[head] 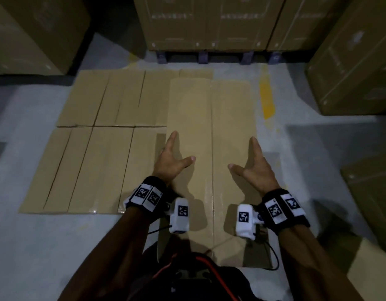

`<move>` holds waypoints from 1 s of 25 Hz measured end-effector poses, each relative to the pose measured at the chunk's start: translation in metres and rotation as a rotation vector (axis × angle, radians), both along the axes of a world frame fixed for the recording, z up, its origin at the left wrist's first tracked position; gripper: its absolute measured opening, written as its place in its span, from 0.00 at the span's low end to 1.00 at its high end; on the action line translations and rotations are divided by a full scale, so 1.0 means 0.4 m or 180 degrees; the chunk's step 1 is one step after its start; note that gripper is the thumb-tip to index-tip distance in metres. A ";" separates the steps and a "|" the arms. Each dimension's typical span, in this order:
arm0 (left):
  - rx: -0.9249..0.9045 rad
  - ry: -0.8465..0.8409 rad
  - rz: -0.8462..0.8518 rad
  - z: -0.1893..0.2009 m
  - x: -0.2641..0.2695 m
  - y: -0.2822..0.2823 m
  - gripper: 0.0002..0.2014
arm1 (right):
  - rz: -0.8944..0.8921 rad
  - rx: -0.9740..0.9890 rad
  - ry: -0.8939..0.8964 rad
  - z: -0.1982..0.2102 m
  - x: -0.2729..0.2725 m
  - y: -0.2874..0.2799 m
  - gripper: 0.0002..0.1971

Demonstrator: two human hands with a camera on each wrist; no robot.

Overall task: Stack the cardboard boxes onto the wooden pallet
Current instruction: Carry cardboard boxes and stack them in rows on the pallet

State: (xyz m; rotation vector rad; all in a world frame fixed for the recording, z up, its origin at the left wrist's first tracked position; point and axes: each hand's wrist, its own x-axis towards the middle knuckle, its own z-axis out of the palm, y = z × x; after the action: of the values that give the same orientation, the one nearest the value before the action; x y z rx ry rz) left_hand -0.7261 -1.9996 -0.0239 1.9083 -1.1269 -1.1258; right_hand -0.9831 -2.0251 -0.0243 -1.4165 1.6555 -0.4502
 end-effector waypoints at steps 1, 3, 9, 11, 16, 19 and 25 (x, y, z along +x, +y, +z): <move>-0.0006 -0.0004 0.0083 -0.001 -0.008 -0.005 0.49 | 0.0061 0.0007 0.0000 0.000 -0.008 -0.018 0.56; -0.0054 -0.0025 0.0158 0.002 -0.018 -0.018 0.49 | 0.0145 -0.0007 -0.0009 0.004 -0.014 -0.047 0.56; -0.0133 -0.0035 0.0214 -0.028 -0.023 -0.094 0.49 | 0.0219 -0.0080 0.0064 0.016 -0.016 -0.134 0.55; -0.0155 -0.0026 0.0214 -0.038 -0.040 -0.123 0.49 | 0.0206 -0.0046 0.0119 0.021 -0.034 -0.171 0.55; -0.0168 -0.0064 0.0376 -0.041 -0.124 -0.219 0.49 | 0.0369 -0.0039 0.0054 0.020 -0.116 -0.306 0.55; -0.0138 -0.0243 0.0436 -0.062 -0.212 -0.289 0.48 | 0.0490 0.0067 0.0001 -0.015 -0.194 -0.402 0.54; 0.0259 -0.0407 0.0696 -0.064 -0.438 -0.455 0.58 | 0.0829 0.0306 -0.0198 -0.054 -0.408 -0.619 0.51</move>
State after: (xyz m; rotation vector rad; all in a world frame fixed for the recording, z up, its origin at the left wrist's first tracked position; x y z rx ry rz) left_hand -0.9012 -2.1817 -0.0494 2.1340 -0.9229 -0.9538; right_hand -1.1462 -2.2729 -0.0459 -1.5050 1.4004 -0.2598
